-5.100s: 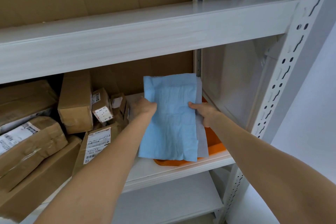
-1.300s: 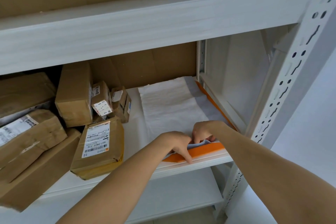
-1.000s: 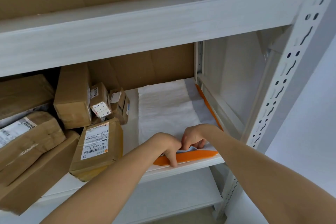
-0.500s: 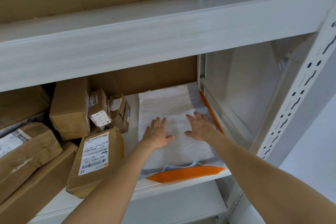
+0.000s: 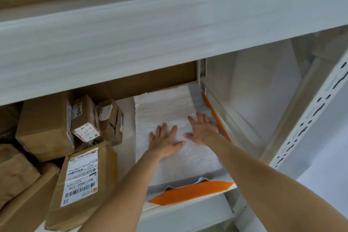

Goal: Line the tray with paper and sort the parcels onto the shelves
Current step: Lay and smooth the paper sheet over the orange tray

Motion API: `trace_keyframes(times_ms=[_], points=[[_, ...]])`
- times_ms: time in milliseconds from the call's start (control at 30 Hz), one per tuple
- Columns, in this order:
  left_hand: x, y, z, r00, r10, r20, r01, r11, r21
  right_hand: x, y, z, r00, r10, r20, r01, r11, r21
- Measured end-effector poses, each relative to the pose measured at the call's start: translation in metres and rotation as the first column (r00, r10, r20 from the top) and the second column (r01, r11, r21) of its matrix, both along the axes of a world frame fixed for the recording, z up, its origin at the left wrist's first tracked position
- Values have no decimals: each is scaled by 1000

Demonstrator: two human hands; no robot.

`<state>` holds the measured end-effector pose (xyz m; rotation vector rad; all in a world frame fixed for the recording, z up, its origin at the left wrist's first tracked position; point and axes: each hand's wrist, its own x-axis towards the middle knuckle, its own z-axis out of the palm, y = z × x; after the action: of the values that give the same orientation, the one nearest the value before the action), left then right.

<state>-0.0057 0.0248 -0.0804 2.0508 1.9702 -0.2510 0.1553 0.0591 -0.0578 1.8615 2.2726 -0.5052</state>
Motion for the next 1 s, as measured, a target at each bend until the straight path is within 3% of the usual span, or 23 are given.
trace_keyframes(times_ms=[67, 167, 233, 333, 500, 633, 833, 900, 1000], points=[[-5, 2, 2, 1000, -26, 7, 27, 999, -40, 3, 5, -4, 998, -37, 51, 39, 999, -27], [-7, 9, 10, 999, -16, 34, 15, 999, 29, -2, 9, -3, 993, -95, 70, 91, 995, 49], [-2, 11, 11, 999, 22, 43, -25, 998, 66, -7, 12, -1, 999, -22, 44, 19, 998, 67], [1, 12, 5, 1000, -4, -8, 4, 1000, -23, -8, 17, -3, 999, 24, 28, -23, 999, -25], [-7, 10, 8, 1000, 3, 13, -2, 999, -35, -7, 11, -2, 980, -186, 69, 188, 982, -21], [5, -5, 7, 1000, -10, 4, 10, 1000, 13, -12, -8, 1, 996, -34, 81, 34, 999, 0], [-5, -19, 23, 999, -32, -23, 31, 998, -60, 4, -22, 10, 979, -102, 177, 111, 993, -43], [1, -30, 25, 998, -63, 10, 63, 997, -42, 8, -33, 14, 988, -19, 153, 23, 999, -24], [10, -50, 23, 986, -167, 16, 167, 977, -129, 14, -50, 11, 980, 134, 147, -117, 986, -121]])
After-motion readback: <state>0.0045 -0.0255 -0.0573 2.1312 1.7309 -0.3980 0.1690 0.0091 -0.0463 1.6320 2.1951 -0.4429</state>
